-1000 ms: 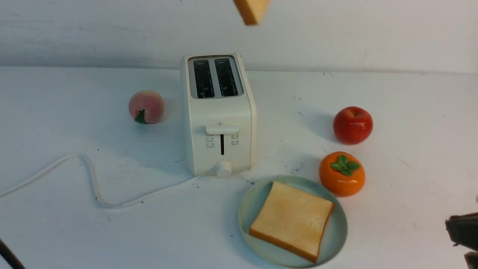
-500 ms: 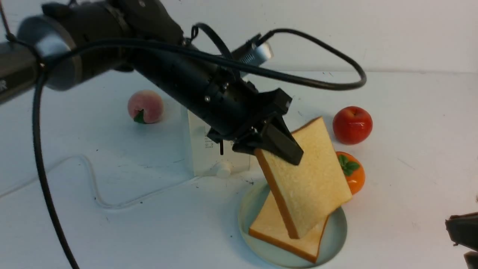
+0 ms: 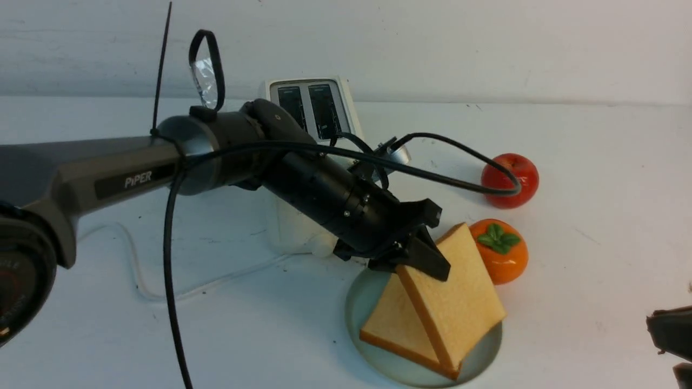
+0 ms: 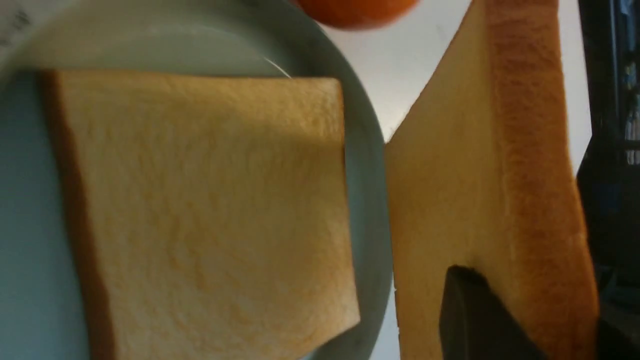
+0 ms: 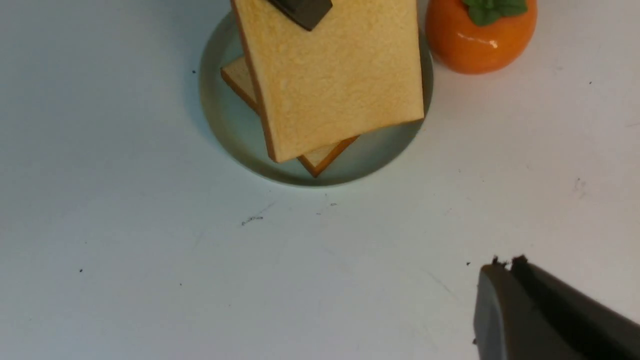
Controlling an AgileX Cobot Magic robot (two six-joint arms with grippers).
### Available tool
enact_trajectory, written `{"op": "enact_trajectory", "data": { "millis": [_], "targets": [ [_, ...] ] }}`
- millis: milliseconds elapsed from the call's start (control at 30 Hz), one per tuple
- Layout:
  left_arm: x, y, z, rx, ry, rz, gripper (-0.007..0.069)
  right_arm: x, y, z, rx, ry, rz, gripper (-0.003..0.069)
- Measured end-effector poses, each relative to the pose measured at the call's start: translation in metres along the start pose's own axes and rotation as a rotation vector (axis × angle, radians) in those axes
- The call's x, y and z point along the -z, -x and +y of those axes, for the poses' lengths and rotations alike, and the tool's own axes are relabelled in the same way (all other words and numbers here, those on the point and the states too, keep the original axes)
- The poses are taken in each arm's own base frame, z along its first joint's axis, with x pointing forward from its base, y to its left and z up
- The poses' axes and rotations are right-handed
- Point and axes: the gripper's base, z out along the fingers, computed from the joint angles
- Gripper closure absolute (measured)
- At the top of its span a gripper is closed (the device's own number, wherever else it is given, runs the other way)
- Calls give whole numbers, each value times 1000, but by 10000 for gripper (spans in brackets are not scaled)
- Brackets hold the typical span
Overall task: Take toasted bread from bread machine on white table place on plate.
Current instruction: 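Place the slice of bread on the plate with the left gripper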
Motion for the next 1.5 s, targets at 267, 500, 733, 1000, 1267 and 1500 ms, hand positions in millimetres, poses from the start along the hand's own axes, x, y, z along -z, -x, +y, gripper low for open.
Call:
{"op": "enact_trajectory", "data": {
  "millis": [267, 500, 733, 1000, 1267, 1500],
  "targets": [
    [-12, -4, 16, 1, 70, 53, 512, 0, 0, 0, 0, 0, 0, 647],
    [-16, -11, 36, 70, 216, 126, 512, 0, 0, 0, 0, 0, 0, 647],
    [-13, -17, 44, 101, 308, 193, 512, 0, 0, 0, 0, -1, 0, 645],
    [-6, -21, 43, 95, 363, 232, 513, 0, 0, 0, 0, -1, 0, 640],
    [6, -23, 42, 97, 450, 242, 513, 0, 0, 0, 0, -1, 0, 636],
    [6, -22, 44, 173, 480, 214, 455, 0, 0, 0, 2, -3, -1, 636]
  ]
}}
